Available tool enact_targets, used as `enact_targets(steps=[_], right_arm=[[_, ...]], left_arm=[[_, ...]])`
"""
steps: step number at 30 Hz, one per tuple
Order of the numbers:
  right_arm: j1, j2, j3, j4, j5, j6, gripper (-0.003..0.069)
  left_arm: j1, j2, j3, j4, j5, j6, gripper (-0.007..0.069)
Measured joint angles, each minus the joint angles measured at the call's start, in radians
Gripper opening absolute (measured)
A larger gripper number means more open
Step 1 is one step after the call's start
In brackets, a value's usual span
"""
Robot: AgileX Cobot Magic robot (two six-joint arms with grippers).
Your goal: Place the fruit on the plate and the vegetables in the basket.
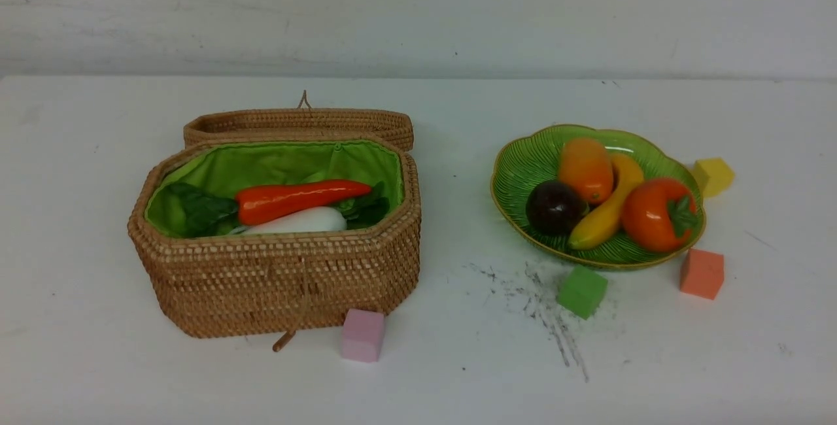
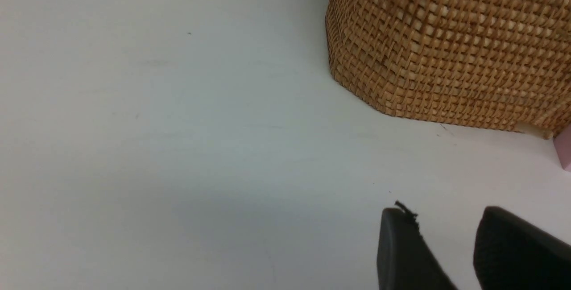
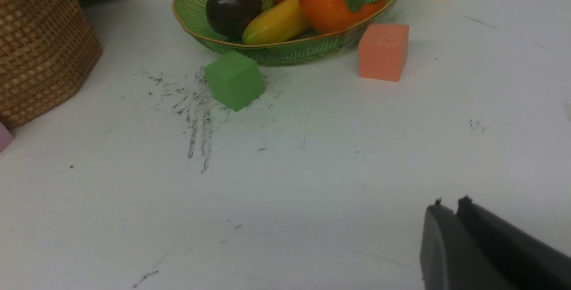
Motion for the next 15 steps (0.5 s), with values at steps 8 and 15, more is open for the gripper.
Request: enact_targets(steps=[8,15], right_arm=[[0.0,0.0,0.0,0.0,0.0,0.0,0.0062],[0.0,0.0,0.0,0.0,0.0,0.0,0.0069]], left_arm=[[0.0,0.0,0.0,0.0,0.0,0.0,0.0239],[0.0,0.0,0.0,0.0,0.0,0.0,0.0239]])
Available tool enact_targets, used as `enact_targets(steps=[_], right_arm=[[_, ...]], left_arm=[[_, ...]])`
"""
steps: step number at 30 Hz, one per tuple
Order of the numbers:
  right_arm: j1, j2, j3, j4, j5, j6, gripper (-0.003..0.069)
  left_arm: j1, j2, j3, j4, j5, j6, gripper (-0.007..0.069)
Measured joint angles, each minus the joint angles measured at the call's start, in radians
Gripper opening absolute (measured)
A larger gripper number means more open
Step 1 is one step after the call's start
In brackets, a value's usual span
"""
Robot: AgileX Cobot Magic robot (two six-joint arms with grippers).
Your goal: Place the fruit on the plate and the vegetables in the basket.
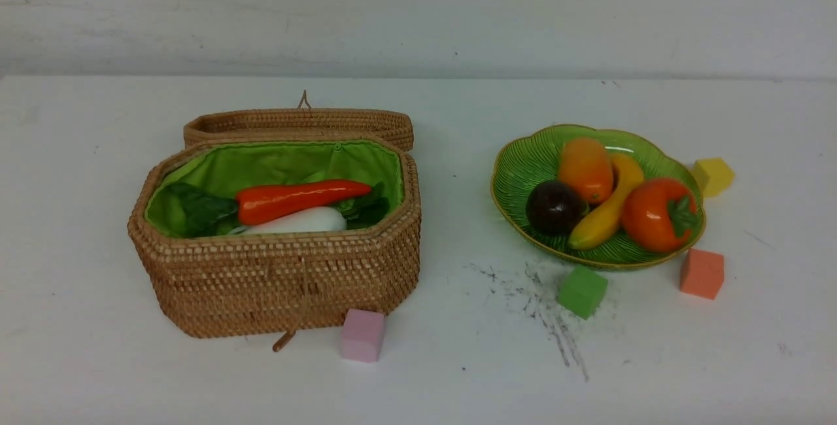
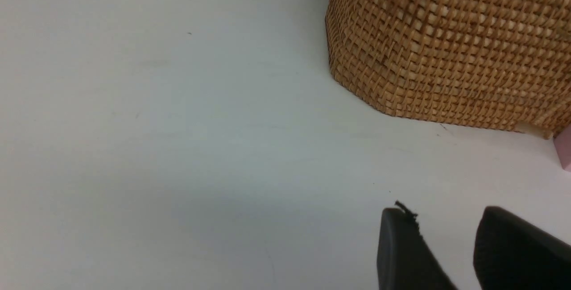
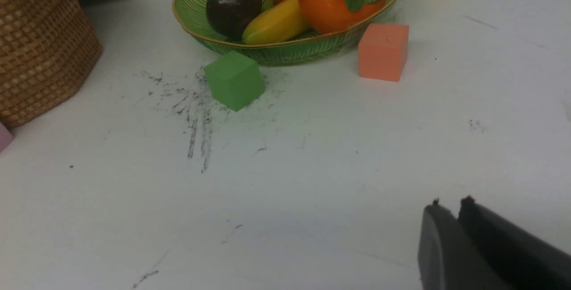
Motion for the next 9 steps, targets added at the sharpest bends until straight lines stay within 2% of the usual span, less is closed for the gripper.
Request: enact_targets(steps=[9], right_arm=[[0.0,0.0,0.0,0.0,-0.001,0.0,0.0078]], left_arm=[[0.0,0.0,0.0,0.0,0.0,0.0,0.0239]])
